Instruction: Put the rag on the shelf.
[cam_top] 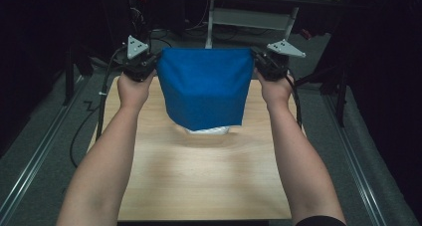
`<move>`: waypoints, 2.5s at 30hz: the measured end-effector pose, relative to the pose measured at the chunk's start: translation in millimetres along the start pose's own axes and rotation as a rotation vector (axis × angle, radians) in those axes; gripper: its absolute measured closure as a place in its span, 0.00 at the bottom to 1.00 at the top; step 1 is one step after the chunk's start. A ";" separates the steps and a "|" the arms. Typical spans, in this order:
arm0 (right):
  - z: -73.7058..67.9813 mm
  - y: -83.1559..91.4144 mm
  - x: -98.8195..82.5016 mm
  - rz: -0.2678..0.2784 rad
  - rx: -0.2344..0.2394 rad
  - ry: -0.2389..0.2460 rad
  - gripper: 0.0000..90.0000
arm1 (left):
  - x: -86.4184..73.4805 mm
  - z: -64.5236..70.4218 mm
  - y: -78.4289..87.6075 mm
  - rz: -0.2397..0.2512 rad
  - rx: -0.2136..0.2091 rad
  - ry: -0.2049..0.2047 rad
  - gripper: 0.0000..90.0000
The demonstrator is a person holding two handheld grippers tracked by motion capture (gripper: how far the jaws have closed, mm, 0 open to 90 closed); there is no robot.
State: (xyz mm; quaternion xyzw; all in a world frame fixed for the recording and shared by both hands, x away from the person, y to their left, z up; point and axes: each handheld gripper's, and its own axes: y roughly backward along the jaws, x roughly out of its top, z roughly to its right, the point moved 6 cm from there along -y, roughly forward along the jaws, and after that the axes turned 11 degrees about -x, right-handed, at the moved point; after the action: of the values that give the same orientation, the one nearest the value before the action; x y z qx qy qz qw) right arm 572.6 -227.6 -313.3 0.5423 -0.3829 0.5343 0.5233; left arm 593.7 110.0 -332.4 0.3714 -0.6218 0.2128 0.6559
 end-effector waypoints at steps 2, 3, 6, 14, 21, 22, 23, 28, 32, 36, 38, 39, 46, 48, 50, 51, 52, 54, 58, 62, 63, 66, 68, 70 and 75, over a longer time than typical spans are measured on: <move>0.3 -3.4 -0.8 -0.002 -0.003 0.004 0.99 | -1.7 -1.3 -5.0 -0.010 0.009 -0.006 0.98; 0.7 -5.2 -2.0 -0.006 -0.005 0.009 0.99 | -3.3 -2.1 -7.7 -0.015 0.009 -0.004 0.98; 1.5 -11.6 -9.5 -0.029 -0.010 0.024 0.99 | -12.7 -4.2 -16.7 -0.037 0.004 0.022 0.98; 3.7 -25.5 -46.7 -0.114 -0.023 0.060 0.99 | -59.4 0.5 -39.8 -0.141 -0.021 0.059 0.98; 0.3 -30.4 -84.3 -0.187 -0.011 0.062 0.98 | -101.5 8.7 -46.4 -0.220 -0.061 0.084 0.98; -0.5 -30.6 -89.1 -0.199 -0.007 0.053 0.98 | -105.9 9.3 -46.2 -0.225 -0.064 0.090 0.98; -1.0 -30.9 -93.4 -0.205 -0.006 0.053 0.98 | -110.2 10.1 -46.0 -0.226 -0.070 0.096 0.98; -7.1 -30.5 -113.2 -0.233 0.008 0.049 0.98 | -126.6 16.8 -45.7 -0.263 -0.096 0.097 0.98; -10.7 -28.2 -127.0 -0.253 0.016 0.039 0.98 | -136.5 22.1 -44.7 -0.272 -0.113 0.120 0.98; -12.4 -25.3 -140.3 -0.276 0.017 0.034 0.98 | -147.2 26.5 -43.6 -0.291 -0.125 0.138 0.98; -12.5 -23.6 -145.8 -0.284 0.018 0.033 0.98 | -151.5 28.9 -43.7 -0.298 -0.134 0.145 0.98; -12.2 -23.0 -148.6 -0.290 0.017 0.032 0.98 | -153.5 30.3 -43.8 -0.303 -0.137 0.148 0.98; -12.4 -19.2 -163.1 -0.315 0.023 0.016 0.98 | -165.0 39.2 -47.4 -0.321 -0.164 0.169 0.98; -13.6 -18.6 -165.9 -0.317 0.028 0.015 0.98 | -167.6 41.7 -48.7 -0.332 -0.170 0.167 0.98; -14.7 -18.4 -168.2 -0.320 0.033 0.013 0.98 | -169.3 44.4 -49.7 -0.338 -0.176 0.164 0.98; -15.4 -18.4 -169.3 -0.321 0.037 0.013 0.98 | -170.1 45.5 -50.2 -0.341 -0.178 0.162 0.98; -16.1 -18.3 -170.4 -0.325 0.035 0.011 0.98 | -170.9 46.5 -50.4 -0.342 -0.180 0.163 0.98; -17.1 -18.7 -172.6 -0.330 0.041 0.012 0.98 | -172.7 47.5 -50.5 -0.342 -0.183 0.167 0.98; -20.3 -19.9 -177.8 -0.344 0.054 0.004 0.98 | -178.6 48.8 -49.5 -0.351 -0.187 0.175 0.98; -24.4 -21.8 -183.6 -0.353 0.066 0.003 0.98 | -184.3 50.4 -47.7 -0.362 -0.194 0.182 0.98; -25.4 -22.4 -185.2 -0.356 0.068 -0.002 0.98 | -185.0 51.3 -47.5 -0.366 -0.198 0.181 0.98; -28.5 -23.9 -190.2 -0.363 0.073 -0.009 0.98 | -185.0 53.7 -46.6 -0.372 -0.201 0.169 0.98; -30.7 -24.1 -193.1 -0.367 0.075 -0.018 0.98 | -185.0 54.9 -46.4 -0.377 -0.204 0.166 0.98; -32.3 -24.6 -195.7 -0.372 0.078 -0.017 0.98 | -185.9 55.8 -46.5 -0.382 -0.210 0.167 0.98; -34.3 -25.3 -199.2 -0.378 0.083 -0.021 0.98 | -187.9 57.8 -46.4 -0.389 -0.217 0.167 0.98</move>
State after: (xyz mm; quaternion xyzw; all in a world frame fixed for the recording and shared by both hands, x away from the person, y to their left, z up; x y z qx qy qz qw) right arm 564.1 -218.8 -516.6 0.6313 -0.2574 0.4359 0.5875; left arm 564.4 71.4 -528.5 0.3928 -0.5015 0.0444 0.7696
